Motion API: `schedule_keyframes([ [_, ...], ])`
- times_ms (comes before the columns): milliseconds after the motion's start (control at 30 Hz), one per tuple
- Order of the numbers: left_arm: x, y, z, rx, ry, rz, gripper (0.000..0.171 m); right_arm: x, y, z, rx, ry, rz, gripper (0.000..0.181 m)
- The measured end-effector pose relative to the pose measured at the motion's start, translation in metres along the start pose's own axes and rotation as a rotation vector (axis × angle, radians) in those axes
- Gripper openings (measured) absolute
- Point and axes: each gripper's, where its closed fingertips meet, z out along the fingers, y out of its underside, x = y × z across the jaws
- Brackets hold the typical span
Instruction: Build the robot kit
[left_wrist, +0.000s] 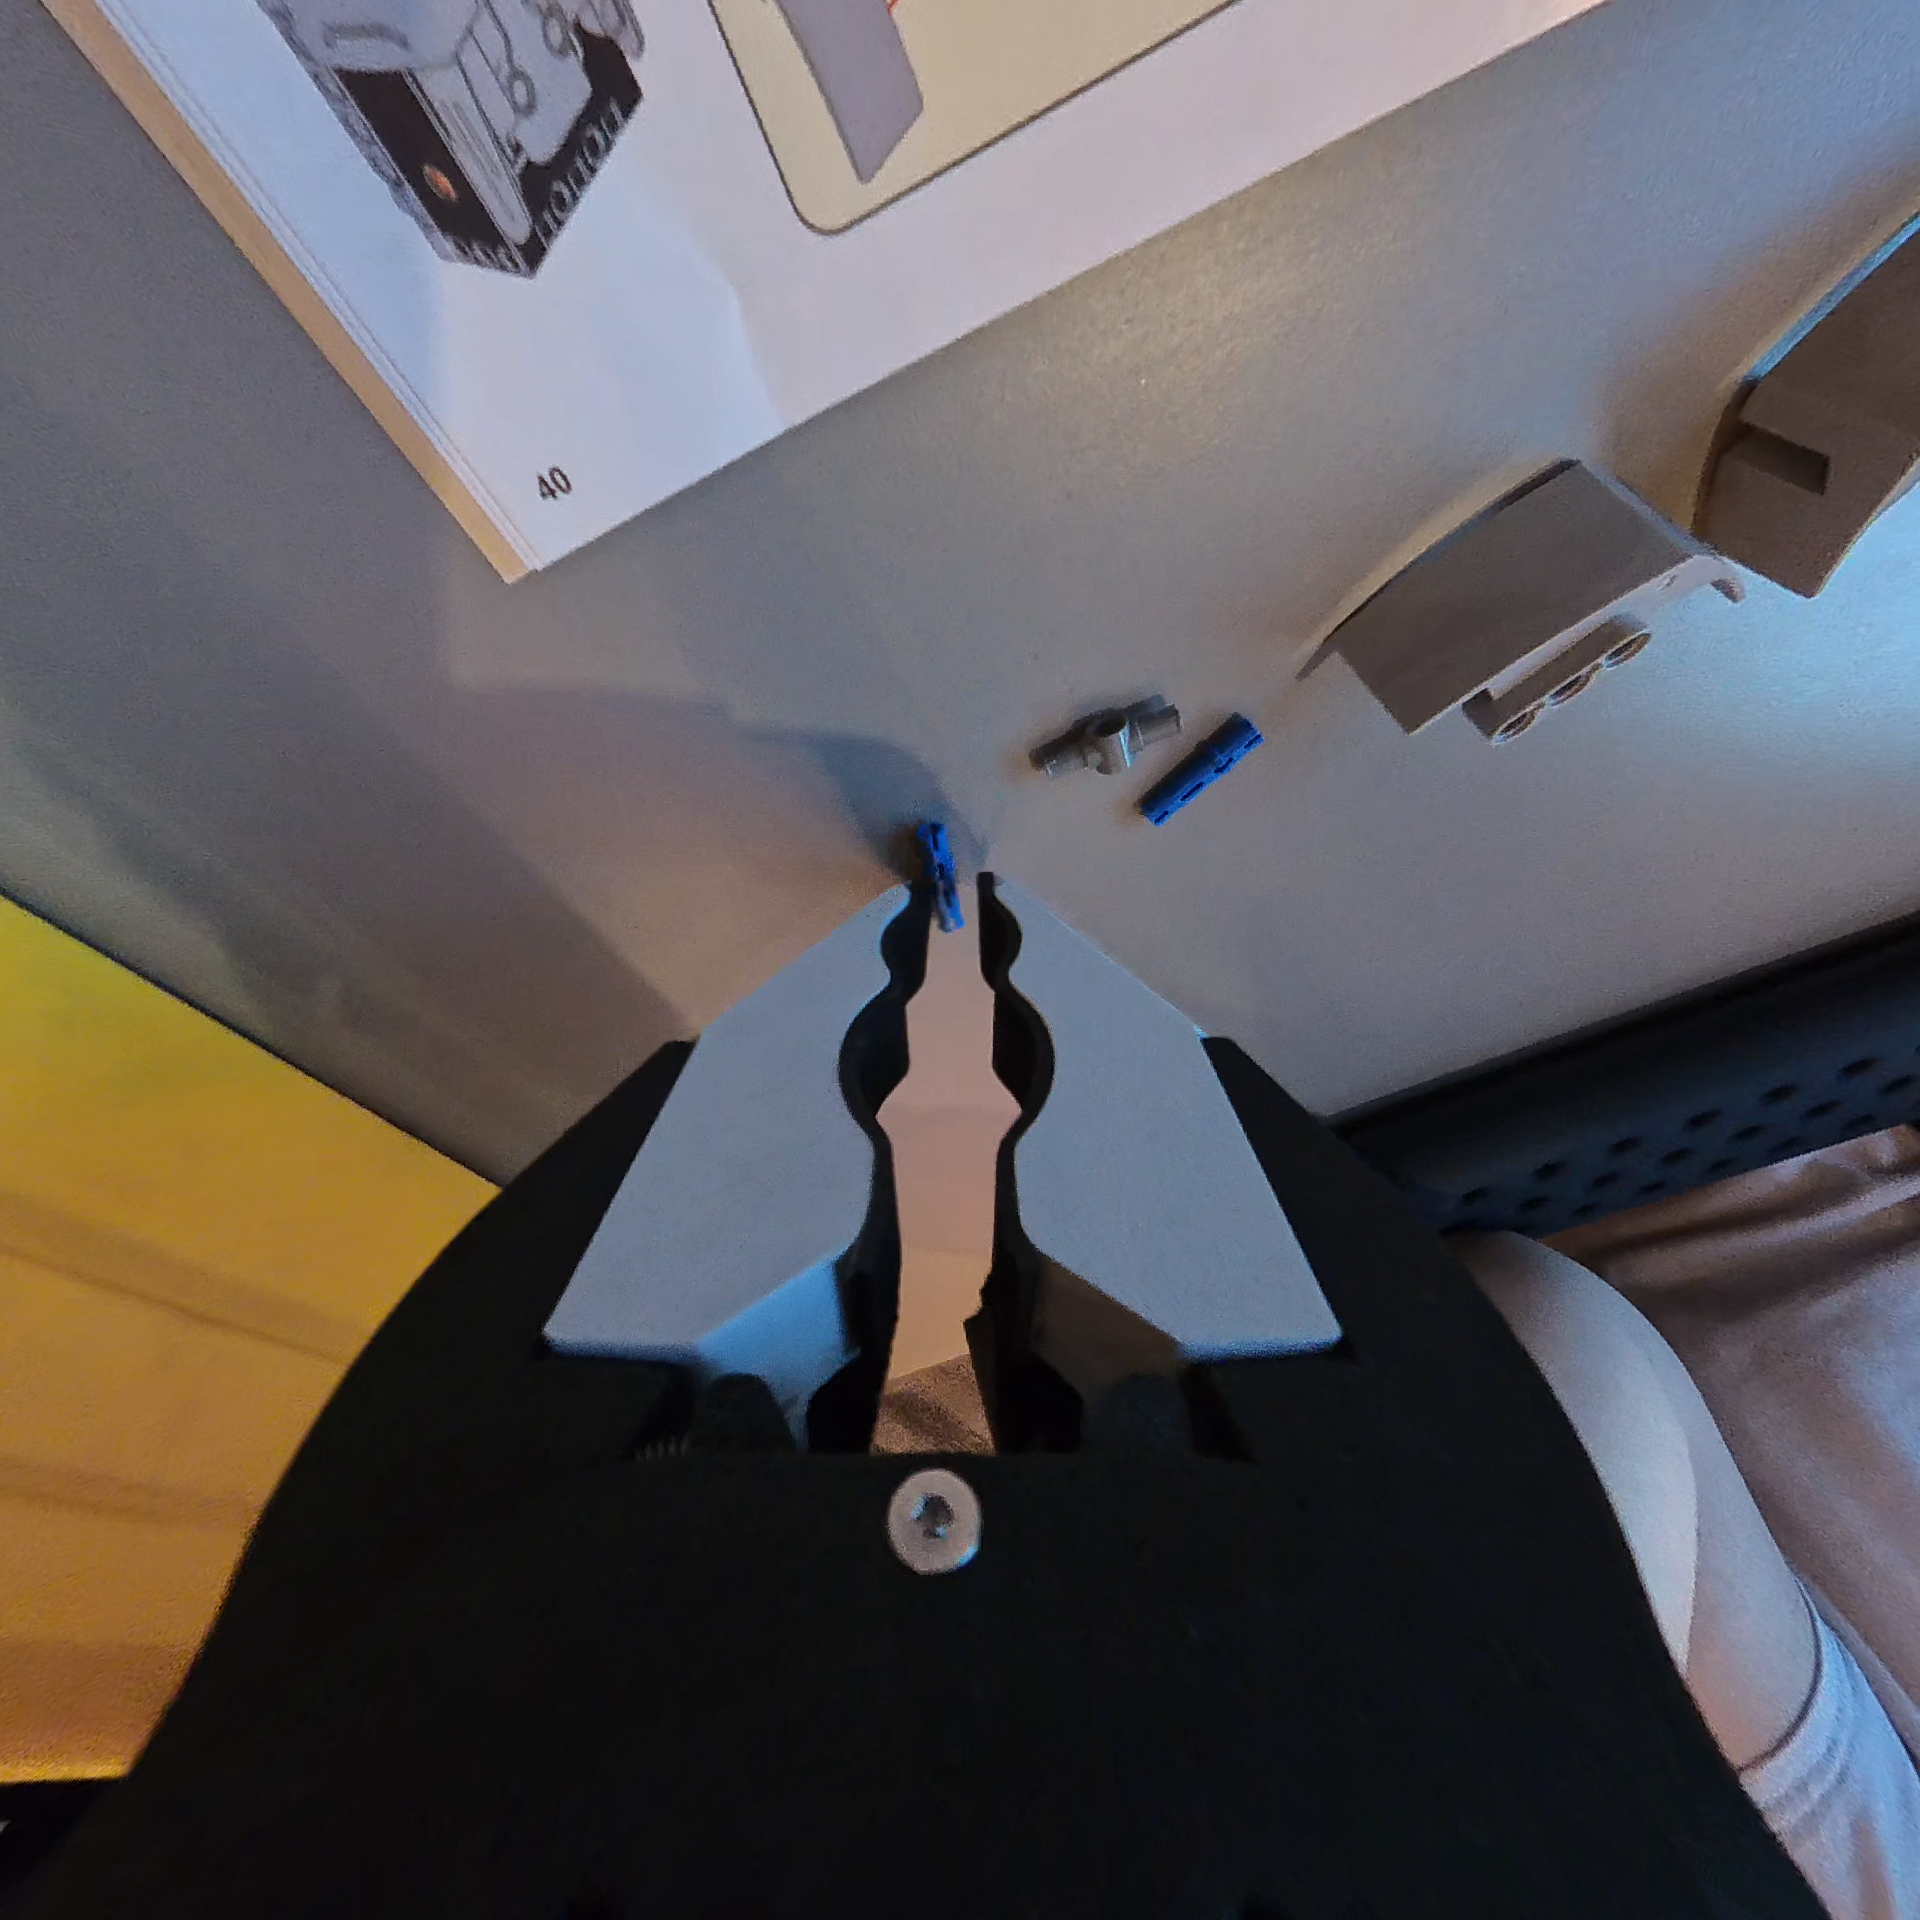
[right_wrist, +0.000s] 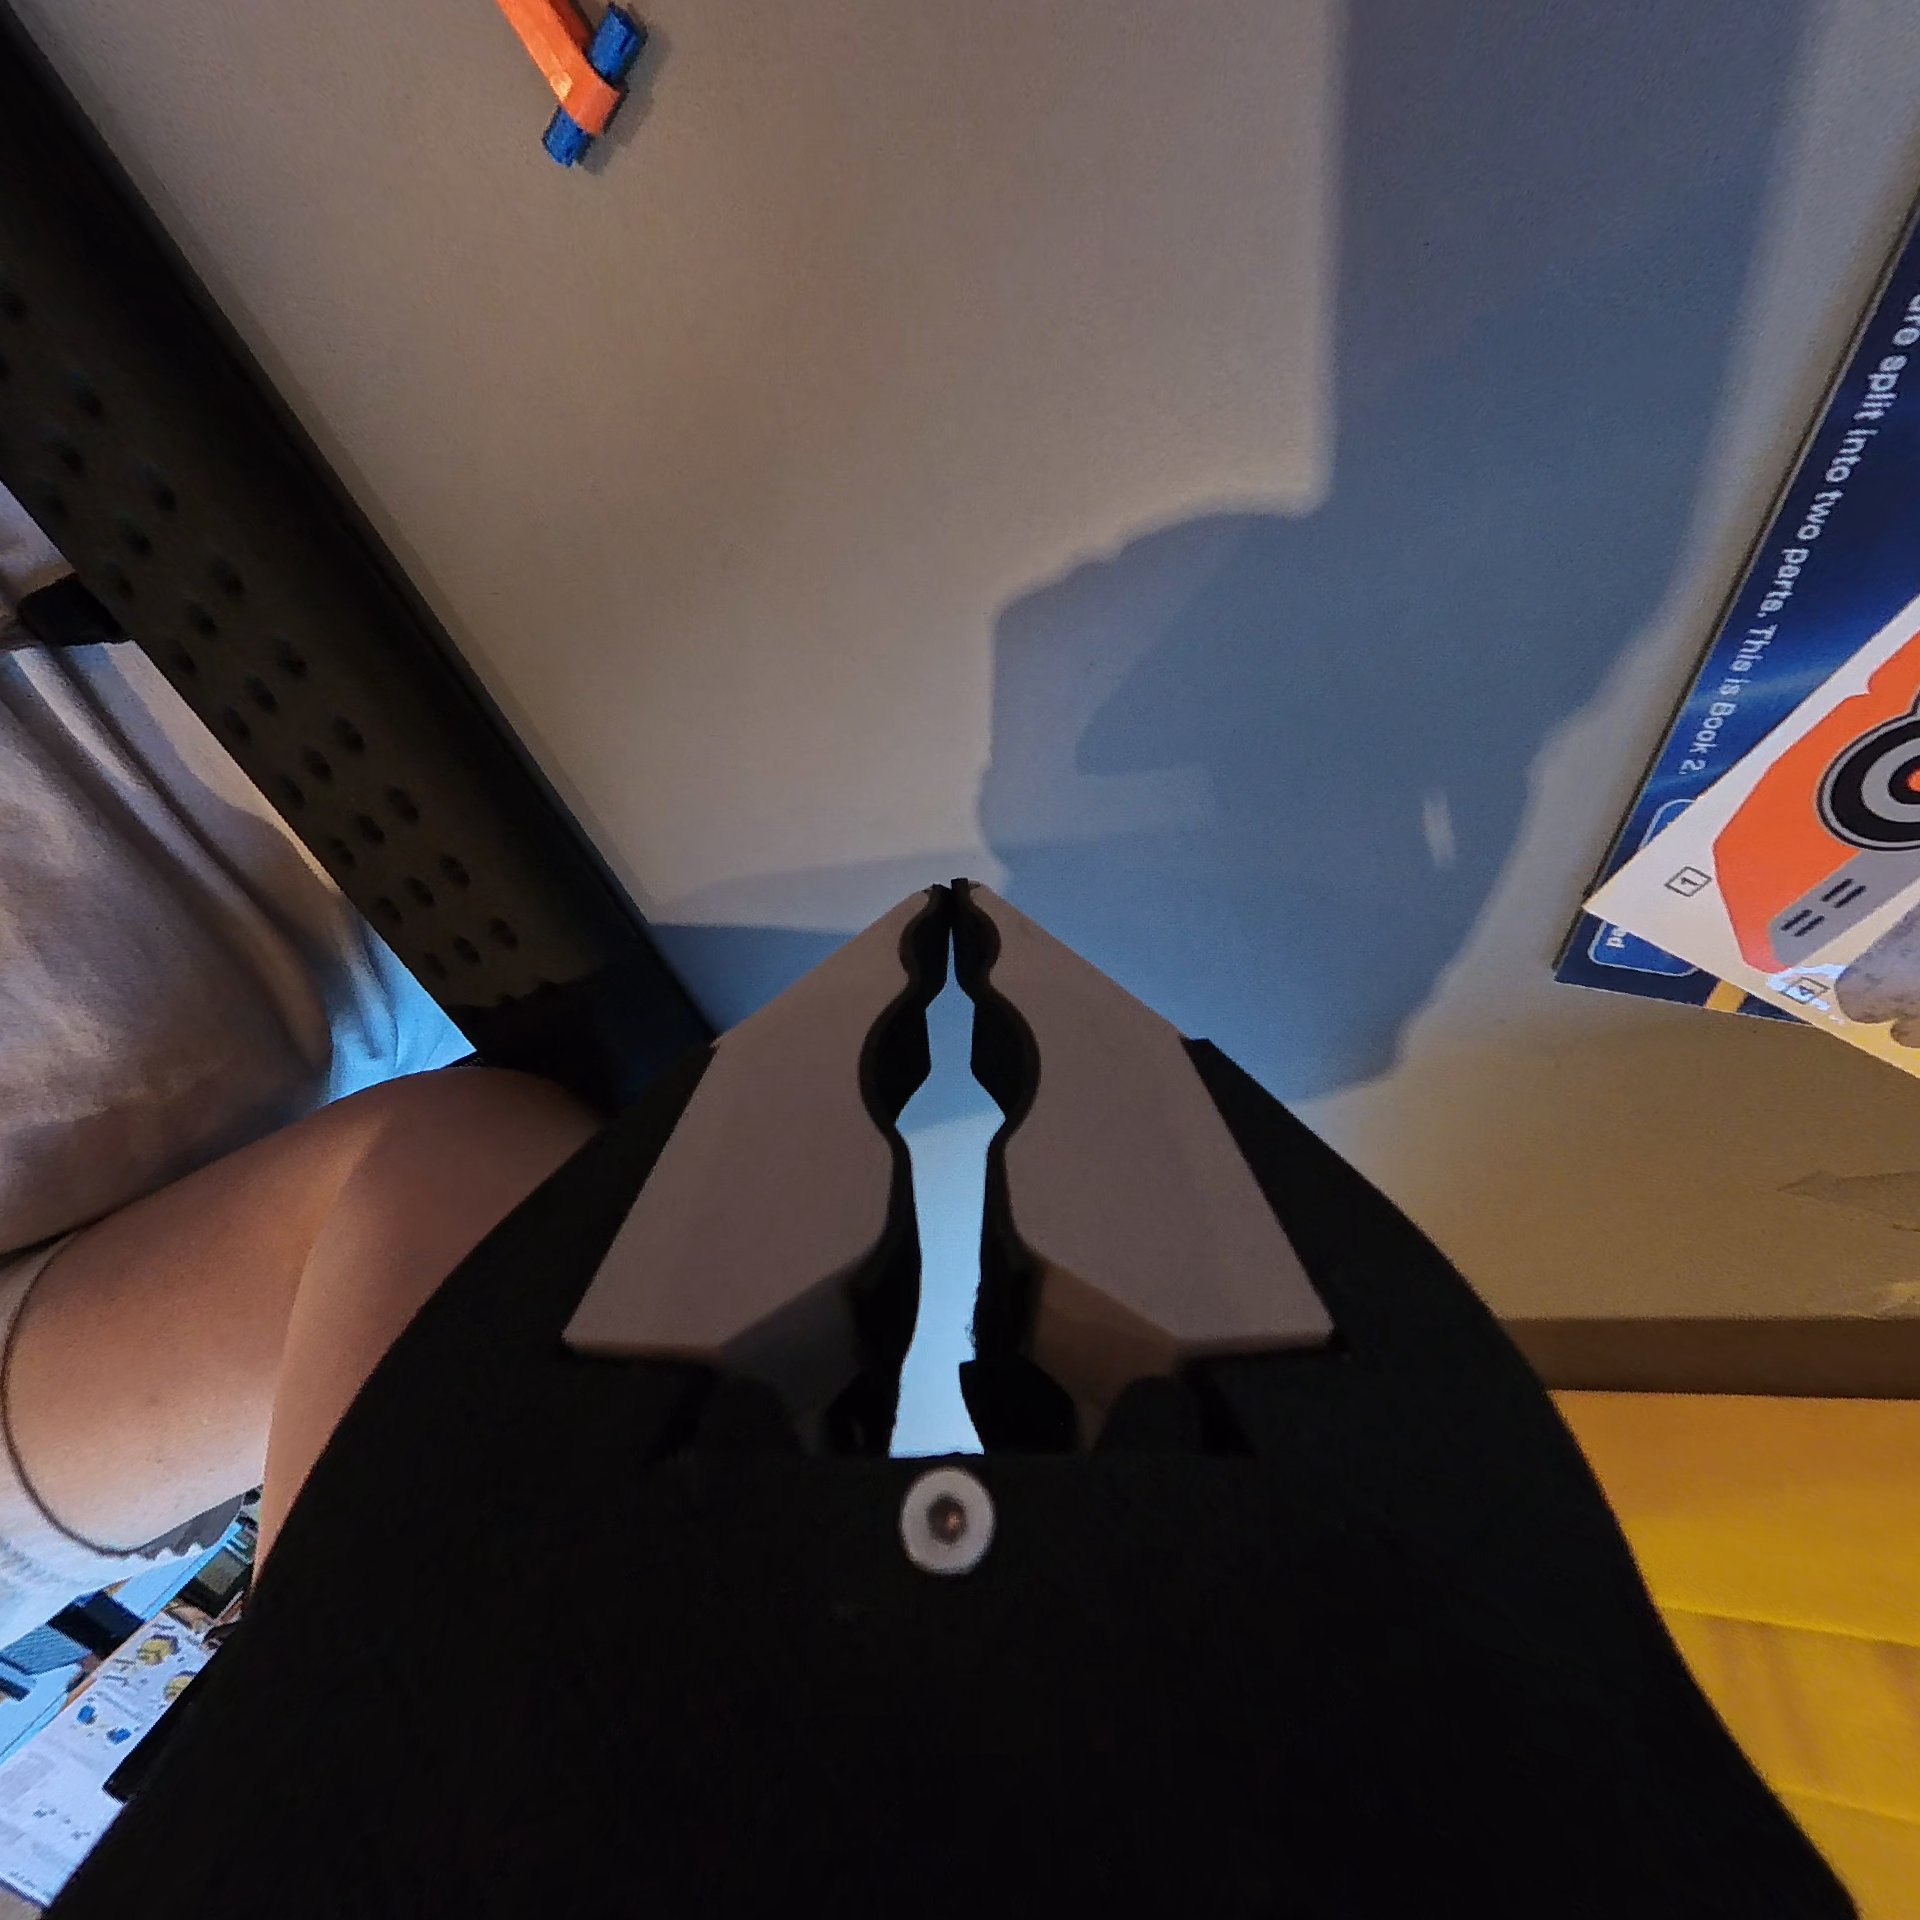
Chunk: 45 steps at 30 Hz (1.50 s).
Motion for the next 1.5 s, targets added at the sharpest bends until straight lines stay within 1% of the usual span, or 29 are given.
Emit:
schedule_keyframes([
  [33,-0.001,0.0,0.0,0.004,-0.004,0.001,0.003,0.0,0.0,0.0,-0.001,-0.002,0.001,0.0],
  [200,0.0,0.002,-0.005,0.013,0.007,-0.026,0.002,-0.001,0.001,0.0,-0.002,-0.005,0.002,0.0],
  [233,0.0,0.002,-0.01,0.032,0.002,-0.023,0.002,-0.001,0.001,0.0,-0.002,-0.003,0.003,0.0],
  [300,0.004,-0.003,-0.023,0.107,-0.001,-0.011,0.002,-0.002,0.002,-0.002,-0.005,0.005,0.01,0.0],
  [400,0.018,-0.021,-0.056,0.295,-0.003,0.048,0.002,-0.005,0.004,-0.007,-0.007,0.039,0.019,0.0],
  [500,0.049,-0.047,-0.101,0.538,0.019,0.177,0.002,-0.015,0.0,-0.017,0.018,0.088,-0.029,0.0],
  [533,0.063,-0.057,-0.119,0.632,0.045,0.228,0.002,-0.019,-0.003,-0.021,0.031,0.108,-0.06,0.0],
  [600,0.103,-0.068,-0.152,0.795,0.163,0.346,0.002,-0.029,-0.011,-0.028,0.065,0.151,-0.139,0.0],
  [667,0.14,-0.067,-0.173,0.878,0.281,0.466,0.002,-0.04,-0.022,-0.036,0.107,0.19,-0.243,0.0],
  [733,0.165,-0.065,-0.184,0.914,0.338,0.562,0.002,-0.053,-0.037,-0.045,0.17,0.237,-0.379,0.0],
  [833,0.198,-0.063,-0.197,0.959,0.433,0.661,0.002,-0.074,-0.068,-0.066,0.331,0.322,-0.597,0.0],
  [933,0.222,-0.062,-0.209,0.981,0.551,0.709,0.002,-0.087,-0.102,-0.095,0.521,0.48,-0.776,0.001],
  [967,0.226,-0.062,-0.211,0.984,0.58,0.713,0.002,-0.091,-0.112,-0.106,0.586,0.535,-0.824,0.004],
  [1067,0.237,-0.06,-0.213,0.968,0.647,0.727,0.002,-0.105,-0.14,-0.139,0.801,0.671,-0.917,0.017],
  [1167,0.244,-0.06,-0.214,0.963,0.675,0.743,0.002,-0.118,-0.163,-0.171,1.02,0.767,-0.94,0.037],
  [1233,0.248,-0.06,-0.213,0.954,0.686,0.752,0.002,-0.123,-0.173,-0.184,1.133,0.819,-0.958,0.042],
  [1300,0.25,-0.061,-0.212,0.947,0.687,0.75,0.002,-0.128,-0.181,-0.189,1.203,0.849,-0.978,0.046],
  [1500,0.255,-0.06,-0.211,0.933,0.699,0.757,0.002,-0.144,-0.2,-0.177,1.238,0.9,-1.078,0.05],
])
